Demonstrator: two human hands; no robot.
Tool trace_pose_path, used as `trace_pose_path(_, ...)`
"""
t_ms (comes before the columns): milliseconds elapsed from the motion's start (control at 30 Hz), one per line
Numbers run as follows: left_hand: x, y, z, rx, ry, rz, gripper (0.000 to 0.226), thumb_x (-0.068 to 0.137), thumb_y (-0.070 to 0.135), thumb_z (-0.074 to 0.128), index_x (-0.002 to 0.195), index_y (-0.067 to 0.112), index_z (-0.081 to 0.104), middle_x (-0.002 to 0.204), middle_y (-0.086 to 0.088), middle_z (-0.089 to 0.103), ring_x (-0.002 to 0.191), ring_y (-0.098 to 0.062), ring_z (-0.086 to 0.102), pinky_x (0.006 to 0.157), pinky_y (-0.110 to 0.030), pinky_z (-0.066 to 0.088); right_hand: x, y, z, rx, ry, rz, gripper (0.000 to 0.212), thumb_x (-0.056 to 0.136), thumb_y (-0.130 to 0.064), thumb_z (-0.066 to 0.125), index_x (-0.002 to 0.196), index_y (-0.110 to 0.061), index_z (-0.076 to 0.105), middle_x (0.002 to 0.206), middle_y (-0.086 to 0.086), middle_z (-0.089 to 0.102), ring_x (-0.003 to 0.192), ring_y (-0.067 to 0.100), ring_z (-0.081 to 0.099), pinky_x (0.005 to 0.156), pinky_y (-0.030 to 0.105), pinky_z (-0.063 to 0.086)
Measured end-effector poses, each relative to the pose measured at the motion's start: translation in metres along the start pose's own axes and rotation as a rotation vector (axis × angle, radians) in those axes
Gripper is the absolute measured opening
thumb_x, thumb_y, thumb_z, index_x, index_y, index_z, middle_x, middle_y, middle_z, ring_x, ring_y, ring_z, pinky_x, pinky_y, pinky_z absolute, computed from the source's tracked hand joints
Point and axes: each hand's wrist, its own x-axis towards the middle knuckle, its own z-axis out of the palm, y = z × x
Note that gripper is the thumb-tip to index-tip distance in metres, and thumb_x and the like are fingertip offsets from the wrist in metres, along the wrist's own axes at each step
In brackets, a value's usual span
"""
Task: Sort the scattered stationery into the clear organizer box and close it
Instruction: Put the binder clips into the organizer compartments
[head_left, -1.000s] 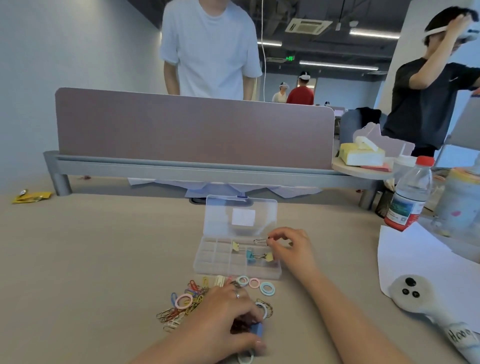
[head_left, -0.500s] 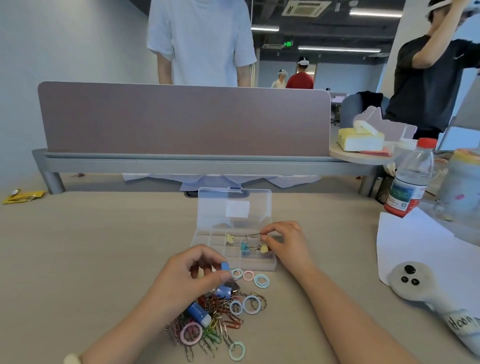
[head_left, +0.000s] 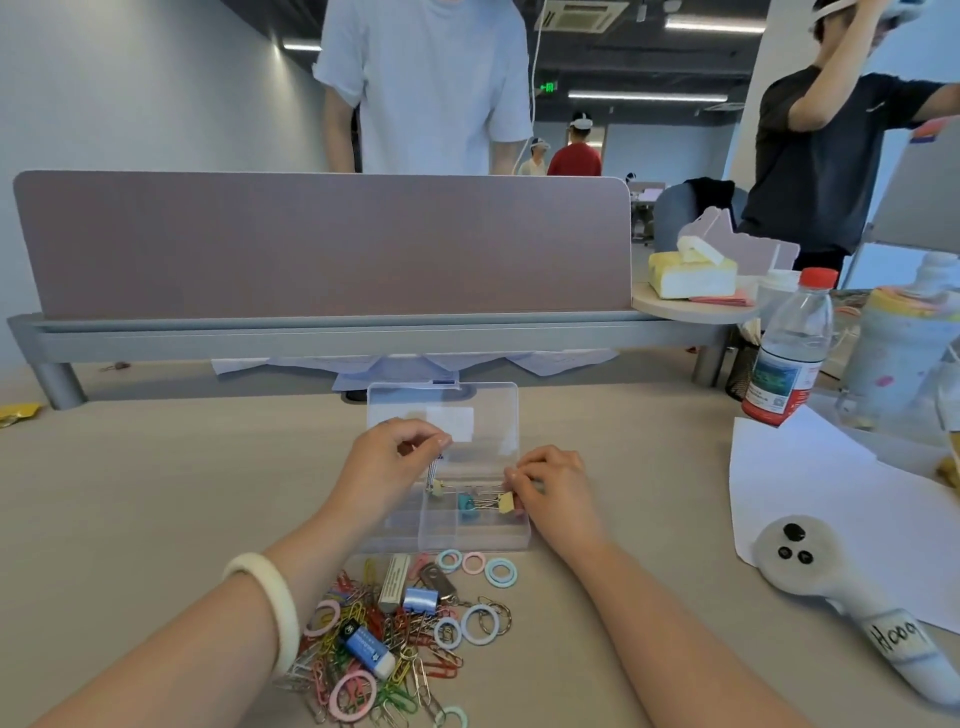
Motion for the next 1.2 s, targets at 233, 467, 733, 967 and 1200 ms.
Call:
trace_pose_path(233, 0.023, -0.007, 0.03, -0.064, -0.029, -0.043, 0.007, 0.077, 0.013, 0.069, 0.072, 0.017, 0.066, 0.078, -0.002, 0.068, 0.076, -0.014, 0.062, 0.065, -0.017, 0.044, -0.001, 0.002, -0.005, 0.132, 0.025, 0.036, 0.025, 0.092, -0.023, 0.047, 0.09, -0.015, 0.071, 0.102, 0.004, 0.063, 0.1, 0.018, 0.046, 0.081, 0.023, 0.031)
trace_pose_path(467, 0.028, -0.015, 0.038, -0.125, -0.093, -0.061, 0.013, 0.078, 0.011, 0.067, 0.087, 0.018, 0.068, 0.09, 0.0, 0.069, 0.086, -0.013, 0.064, 0.079, -0.024, 0.051, -0.001, 0.004, -0.004, 0.153, 0.019, 0.052, 0.026, 0.092, -0.026, 0.047, 0.087, -0.017, 0.071, 0.098, 0.004, 0.066, 0.097, 0.02, 0.052, 0.081, 0.026, 0.036)
trace_pose_path(733, 0.028, -0.025, 0.031, 0.131, -0.169, 0.092, 0.014, 0.08, 0.015, 0.064, 0.091, 0.019, 0.071, 0.089, 0.003, 0.064, 0.083, -0.009, 0.055, 0.076, -0.022, 0.044, -0.003, 0.004, -0.004, 0.187, 0.025, 0.07, 0.025, 0.092, -0.022, 0.048, 0.084, -0.018, 0.072, 0.099, 0.005, 0.068, 0.098, 0.02, 0.052, 0.084, 0.028, 0.037)
trace_pose_path(967, 0.021, -0.035, 0.023, 0.429, -0.156, 0.29, 0.016, 0.077, 0.018, 0.067, 0.092, 0.019, 0.073, 0.09, -0.003, 0.071, 0.085, -0.01, 0.042, 0.07, -0.024, 0.032, -0.01, 0.003, -0.008, 0.158, -0.003, 0.094, 0.023, 0.092, -0.024, 0.048, 0.095, -0.018, 0.07, 0.102, 0.003, 0.066, 0.1, 0.019, 0.049, 0.086, 0.028, 0.039)
trace_pose_path(1200, 0.012, -0.025, 0.022, 0.519, -0.16, 0.289, 0.021, 0.083, 0.019, 0.06, 0.102, 0.016, 0.069, 0.102, -0.004, 0.07, 0.099, -0.02, 0.051, 0.082, -0.03, 0.038, -0.027, -0.006, -0.018, 0.158, -0.014, 0.087, 0.022, 0.092, -0.024, 0.048, 0.093, -0.018, 0.07, 0.099, 0.0, 0.063, 0.096, 0.014, 0.043, 0.083, 0.024, 0.035)
